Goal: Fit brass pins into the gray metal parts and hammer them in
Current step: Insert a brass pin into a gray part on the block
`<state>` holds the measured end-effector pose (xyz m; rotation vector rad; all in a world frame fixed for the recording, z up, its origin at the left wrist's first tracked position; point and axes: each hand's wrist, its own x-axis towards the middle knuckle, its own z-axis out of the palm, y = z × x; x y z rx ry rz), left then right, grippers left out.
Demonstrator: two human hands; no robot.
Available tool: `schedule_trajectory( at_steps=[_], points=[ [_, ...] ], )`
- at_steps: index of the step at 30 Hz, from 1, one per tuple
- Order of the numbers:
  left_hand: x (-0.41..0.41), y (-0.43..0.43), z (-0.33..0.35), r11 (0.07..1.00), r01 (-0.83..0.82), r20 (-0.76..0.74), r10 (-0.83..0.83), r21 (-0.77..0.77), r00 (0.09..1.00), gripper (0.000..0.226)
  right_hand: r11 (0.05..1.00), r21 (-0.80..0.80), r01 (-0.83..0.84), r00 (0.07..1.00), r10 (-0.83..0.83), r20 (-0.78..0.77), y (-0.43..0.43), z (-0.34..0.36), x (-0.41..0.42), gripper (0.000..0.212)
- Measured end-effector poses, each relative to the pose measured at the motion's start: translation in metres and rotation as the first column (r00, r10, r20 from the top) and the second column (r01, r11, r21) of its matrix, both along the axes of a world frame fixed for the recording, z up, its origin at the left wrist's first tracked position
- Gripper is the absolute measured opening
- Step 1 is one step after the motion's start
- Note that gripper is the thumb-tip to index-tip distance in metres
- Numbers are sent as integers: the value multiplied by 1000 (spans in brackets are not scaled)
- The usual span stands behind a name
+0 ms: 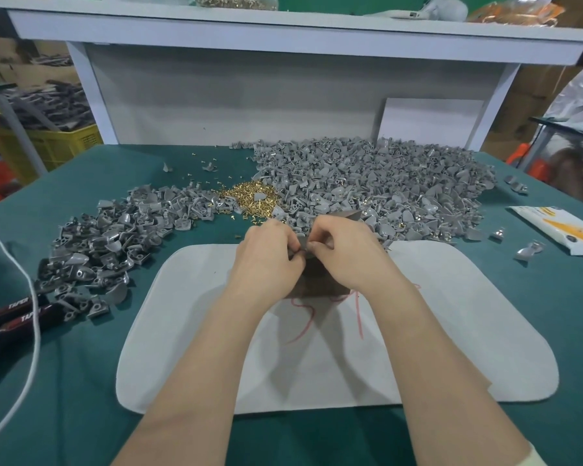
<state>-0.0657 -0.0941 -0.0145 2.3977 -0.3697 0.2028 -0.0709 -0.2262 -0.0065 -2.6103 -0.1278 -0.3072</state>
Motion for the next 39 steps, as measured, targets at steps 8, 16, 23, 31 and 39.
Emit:
schedule_trajectory(
  at_steps=[8,16,23,31,39],
  points=[
    [1,0,-1,1000,-17,17,17,19,1000,8,977,210,-41,997,54,-57,-12,4,1,21],
    [1,0,1,1000,-7,16,6,21,1000,9,982,183,-37,999,38,-7,-6,2,-1,15],
    [0,1,-1,999,-49,26,49,18,998,11,974,171,151,985,-162,53,-11,4,-2,16],
    [1,2,0,976,-214,-2,215,43,977,16,929,-103,355,855,-367,-366,-45,-6,3,18],
    [3,1,-3,974,-220,-2,221,51,975,11,904,338,264,959,-208,-191,-48,3,-8,10]
  ],
)
